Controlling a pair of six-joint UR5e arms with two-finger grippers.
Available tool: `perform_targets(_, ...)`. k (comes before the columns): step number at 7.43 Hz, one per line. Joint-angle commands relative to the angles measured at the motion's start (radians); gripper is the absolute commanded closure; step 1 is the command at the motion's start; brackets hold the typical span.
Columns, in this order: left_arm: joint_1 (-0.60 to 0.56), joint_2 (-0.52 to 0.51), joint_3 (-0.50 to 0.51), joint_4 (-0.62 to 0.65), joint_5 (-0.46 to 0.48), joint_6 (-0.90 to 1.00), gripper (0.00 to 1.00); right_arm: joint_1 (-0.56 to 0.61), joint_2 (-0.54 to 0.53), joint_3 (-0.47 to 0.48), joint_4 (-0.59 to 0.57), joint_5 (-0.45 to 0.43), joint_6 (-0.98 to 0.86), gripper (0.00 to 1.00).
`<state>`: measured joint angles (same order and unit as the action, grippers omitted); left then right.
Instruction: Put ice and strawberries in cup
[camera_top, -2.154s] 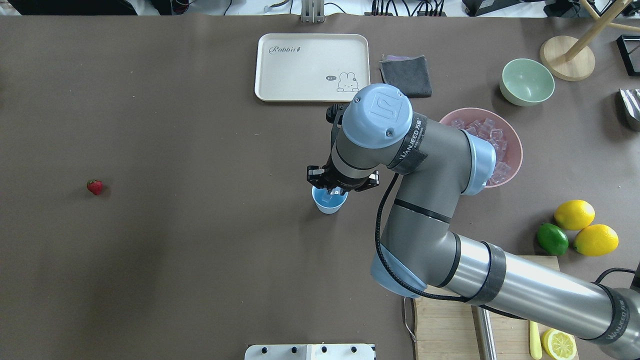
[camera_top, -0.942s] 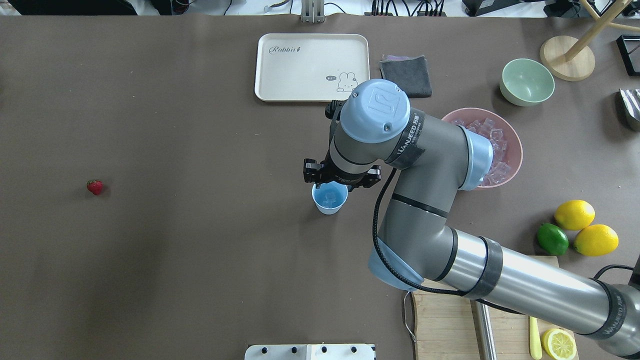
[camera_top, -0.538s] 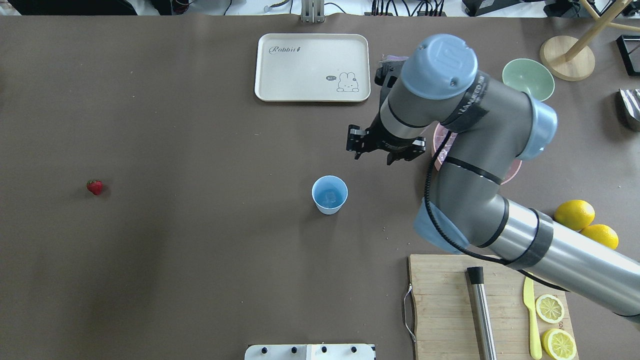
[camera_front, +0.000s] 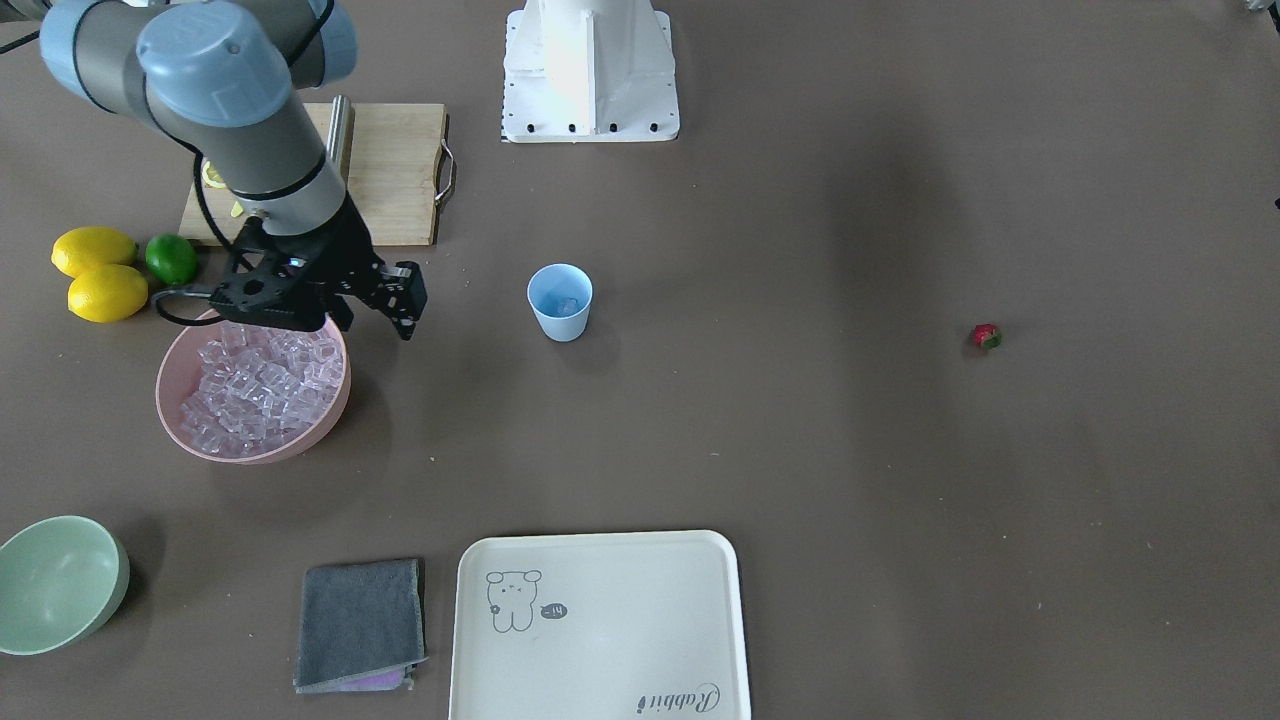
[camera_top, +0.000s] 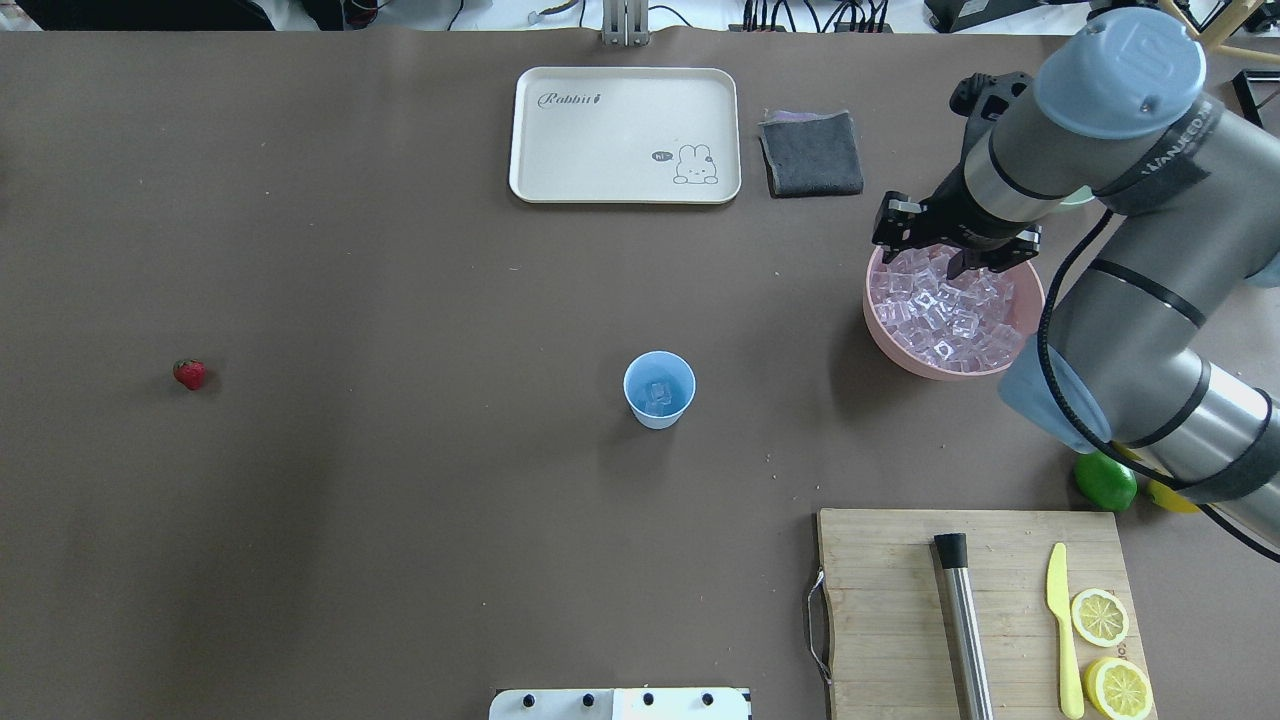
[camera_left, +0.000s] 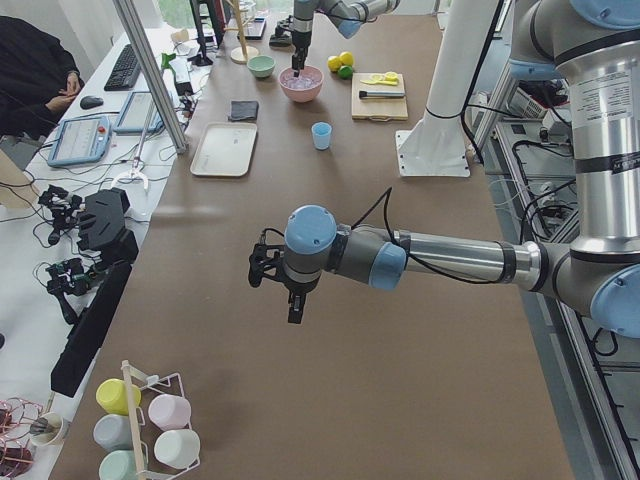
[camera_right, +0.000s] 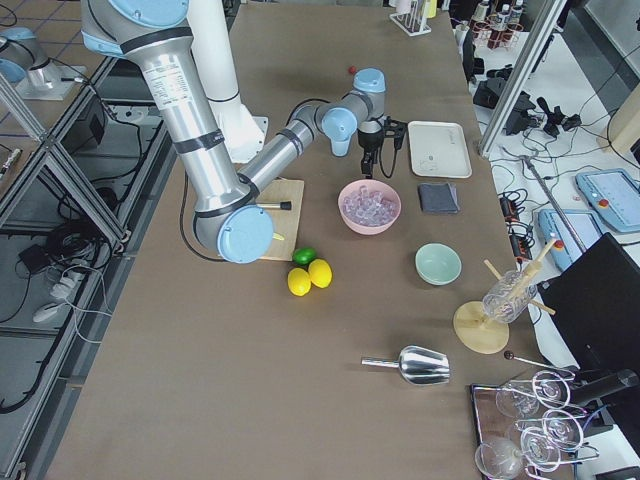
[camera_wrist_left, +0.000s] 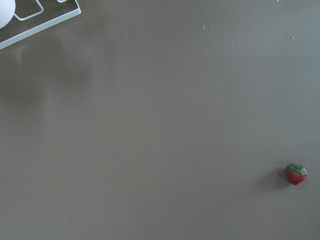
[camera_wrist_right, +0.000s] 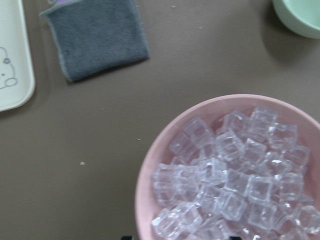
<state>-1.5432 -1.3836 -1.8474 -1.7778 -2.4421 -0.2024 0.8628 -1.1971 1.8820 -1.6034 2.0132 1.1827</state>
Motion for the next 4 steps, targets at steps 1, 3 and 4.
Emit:
perform_targets(1, -0.002, 0.000, -0.001, 0.000, -0.002, 0.000, 0.02, 0.009, -0.055, -0.003, -0.019, -0.036, -0.011, 0.28)
perform_targets(3, -0.002, 0.000, -0.007, 0.001, -0.002, 0.000, 0.02, -0.031, -0.055, -0.024, -0.032, -0.088, 0.011, 0.28)
perform_targets(4, -0.002, 0.000, -0.007, 0.001, 0.000, 0.000, 0.02, -0.059, -0.052, -0.043, -0.027, -0.106, 0.009, 0.28)
